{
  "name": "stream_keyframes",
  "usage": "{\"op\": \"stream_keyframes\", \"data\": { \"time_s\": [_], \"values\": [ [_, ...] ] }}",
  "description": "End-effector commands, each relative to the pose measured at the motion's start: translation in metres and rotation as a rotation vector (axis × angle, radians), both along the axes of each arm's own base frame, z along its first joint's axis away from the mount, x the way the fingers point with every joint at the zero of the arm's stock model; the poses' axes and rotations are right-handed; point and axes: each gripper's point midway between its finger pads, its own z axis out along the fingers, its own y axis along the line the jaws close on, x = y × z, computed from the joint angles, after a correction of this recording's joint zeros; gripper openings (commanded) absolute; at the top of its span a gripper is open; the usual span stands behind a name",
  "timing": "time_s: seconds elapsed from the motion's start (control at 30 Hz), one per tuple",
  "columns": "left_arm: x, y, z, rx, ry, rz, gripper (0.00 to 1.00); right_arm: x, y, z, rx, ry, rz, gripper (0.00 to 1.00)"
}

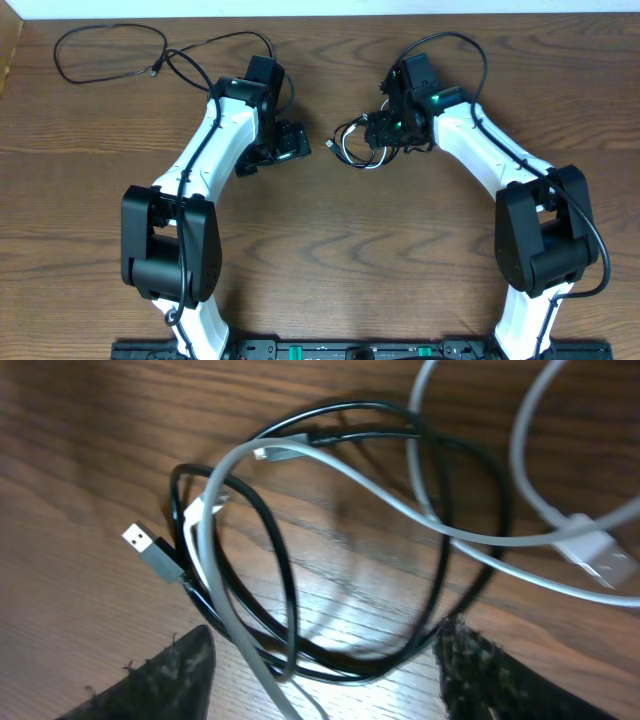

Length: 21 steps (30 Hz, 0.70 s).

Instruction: Untangle cables

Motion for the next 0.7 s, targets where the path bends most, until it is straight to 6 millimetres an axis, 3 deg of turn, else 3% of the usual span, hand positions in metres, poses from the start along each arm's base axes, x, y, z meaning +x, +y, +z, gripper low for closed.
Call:
{"op": "stream_keyframes", "data": {
  "time_s": [0.0, 0.07, 0.27, 0.4, 0.53, 0.67],
  "values": [
    [-0.002, 0.003, 0.002, 0.012, -0.002, 0.008, 0.99, 0.003, 0.011, 0.01, 0.031, -0.039, 0.041, 0.53],
    [-0.002, 0.003, 0.002, 0.012, -0.003, 0.007, 1.0, 0.004, 0.011, 0.01, 0.028, -0.044, 0.039, 0.45],
    [-0.002, 0.003, 0.002, 0.012, -0.002, 0.008, 1.0, 0.006, 0.006, 0.008, 0.003, -0.052, 0.027, 0.02],
    [-0.002, 0.003, 0.002, 0.012, -0.003, 0.007, 1.0, 0.005, 0.008, 0.015, 0.023, -0.05, 0.024, 0.01],
    [-0.002, 0.003, 0.002, 0.012, -0.002, 0.008, 1.0, 0.006, 0.007, 0.055, 0.065, -0.098, 0.002, 0.01],
    [-0.002, 0.003, 0.002, 0.012, -0.002, 0.008, 1.0, 0.004, 0.006, 0.126, 0.118, -0.237, 0.003, 0.01]
  ]
}}
